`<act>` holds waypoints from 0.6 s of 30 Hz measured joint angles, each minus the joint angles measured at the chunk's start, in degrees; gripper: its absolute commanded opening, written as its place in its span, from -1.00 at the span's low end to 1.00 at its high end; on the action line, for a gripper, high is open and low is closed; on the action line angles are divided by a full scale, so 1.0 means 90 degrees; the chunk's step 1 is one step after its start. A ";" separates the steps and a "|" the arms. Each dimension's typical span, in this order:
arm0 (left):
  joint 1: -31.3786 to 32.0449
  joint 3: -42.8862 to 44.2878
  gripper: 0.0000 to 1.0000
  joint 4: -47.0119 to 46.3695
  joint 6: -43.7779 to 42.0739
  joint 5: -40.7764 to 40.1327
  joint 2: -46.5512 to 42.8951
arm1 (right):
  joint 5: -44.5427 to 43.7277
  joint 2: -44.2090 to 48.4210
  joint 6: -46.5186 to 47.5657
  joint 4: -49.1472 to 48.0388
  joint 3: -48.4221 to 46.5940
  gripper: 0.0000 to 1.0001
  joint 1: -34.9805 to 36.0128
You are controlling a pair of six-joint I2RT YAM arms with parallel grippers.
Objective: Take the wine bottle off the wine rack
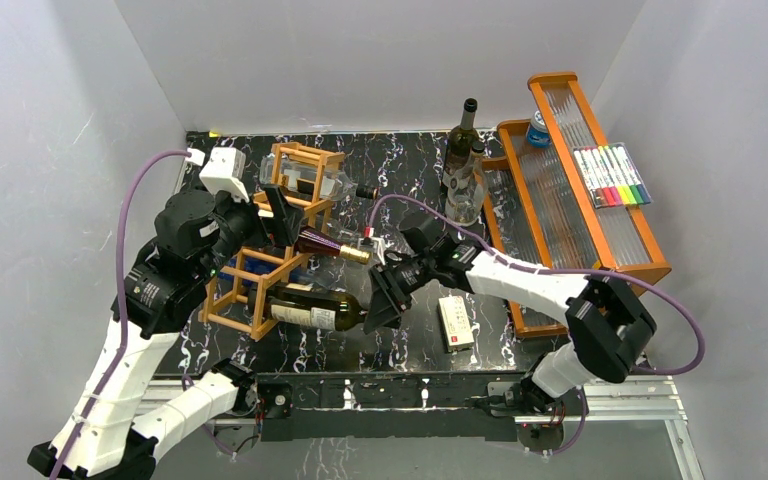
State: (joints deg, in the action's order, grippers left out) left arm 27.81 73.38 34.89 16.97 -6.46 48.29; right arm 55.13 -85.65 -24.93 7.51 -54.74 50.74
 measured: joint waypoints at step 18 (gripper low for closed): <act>0.0000 0.0000 0.96 -0.0075 -0.0022 0.0299 0.0236 | 0.0568 0.1659 -0.0359 0.0804 0.0874 -1.00 -0.1098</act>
State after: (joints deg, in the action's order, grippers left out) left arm 27.81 73.38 34.22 16.78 -3.77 50.41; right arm 60.25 -70.72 -28.16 14.74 -46.87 40.86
